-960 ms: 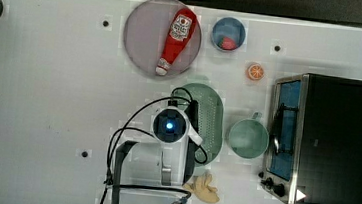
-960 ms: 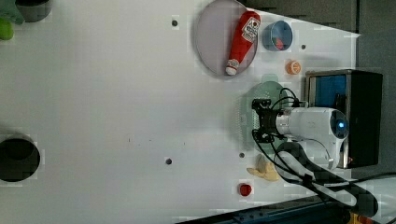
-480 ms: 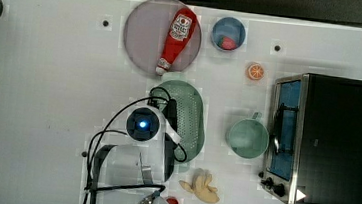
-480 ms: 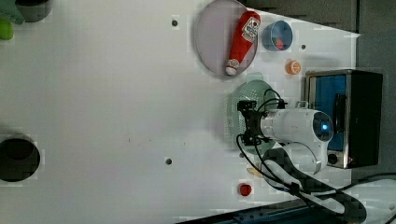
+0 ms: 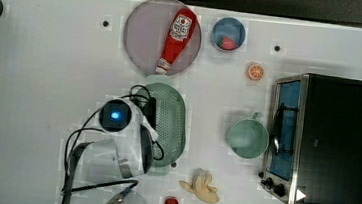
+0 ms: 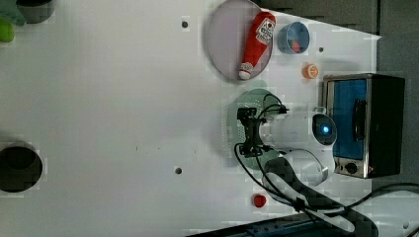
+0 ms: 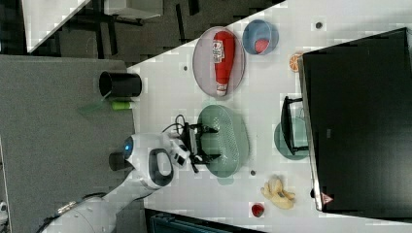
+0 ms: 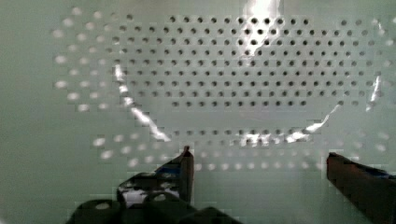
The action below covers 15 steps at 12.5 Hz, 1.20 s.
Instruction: Drag strainer right to left.
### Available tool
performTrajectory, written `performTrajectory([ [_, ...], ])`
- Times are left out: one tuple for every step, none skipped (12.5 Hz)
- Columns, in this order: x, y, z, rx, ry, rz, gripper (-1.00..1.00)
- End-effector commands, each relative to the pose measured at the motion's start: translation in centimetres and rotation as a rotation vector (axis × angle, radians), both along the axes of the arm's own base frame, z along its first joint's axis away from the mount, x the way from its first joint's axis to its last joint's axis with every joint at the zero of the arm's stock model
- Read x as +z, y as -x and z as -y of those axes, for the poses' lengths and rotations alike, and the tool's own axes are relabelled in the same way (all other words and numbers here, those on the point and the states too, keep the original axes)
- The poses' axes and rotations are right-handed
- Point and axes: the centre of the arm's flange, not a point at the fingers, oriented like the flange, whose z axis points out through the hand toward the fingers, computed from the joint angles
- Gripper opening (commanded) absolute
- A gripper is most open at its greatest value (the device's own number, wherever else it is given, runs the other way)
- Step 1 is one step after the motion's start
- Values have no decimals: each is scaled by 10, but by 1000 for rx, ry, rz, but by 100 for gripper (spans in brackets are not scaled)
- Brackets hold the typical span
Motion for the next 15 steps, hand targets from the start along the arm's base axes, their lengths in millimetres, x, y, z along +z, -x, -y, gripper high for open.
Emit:
performTrajectory([
  [5, -5, -33, -80, 8, 13, 100],
  [5, -6, -45, -87, 6, 19, 100],
  [4, -6, -59, -94, 2, 23, 100],
  [3, -7, -72, -100, -2, 27, 100],
  [3, -9, -85, -101, -10, 33, 100],
  [2, -9, -98, -103, -12, 31, 100],
  [1, -10, -108, -106, -13, 28, 100],
  [0, -11, -117, -105, -15, 28, 100],
  [-1, -12, -126, -98, -14, 22, 100],
  [-1, -13, -134, -95, -17, 18, 100],
  [-2, -15, -142, -101, -24, 12, 100],
  [-2, -16, -151, -107, -33, 7, 100],
  [-2, -17, -159, -112, -42, 0, 100],
  [-3, -18, -167, -116, -51, -7, 100],
  [-3, -18, -176, -119, -61, -9, 100],
])
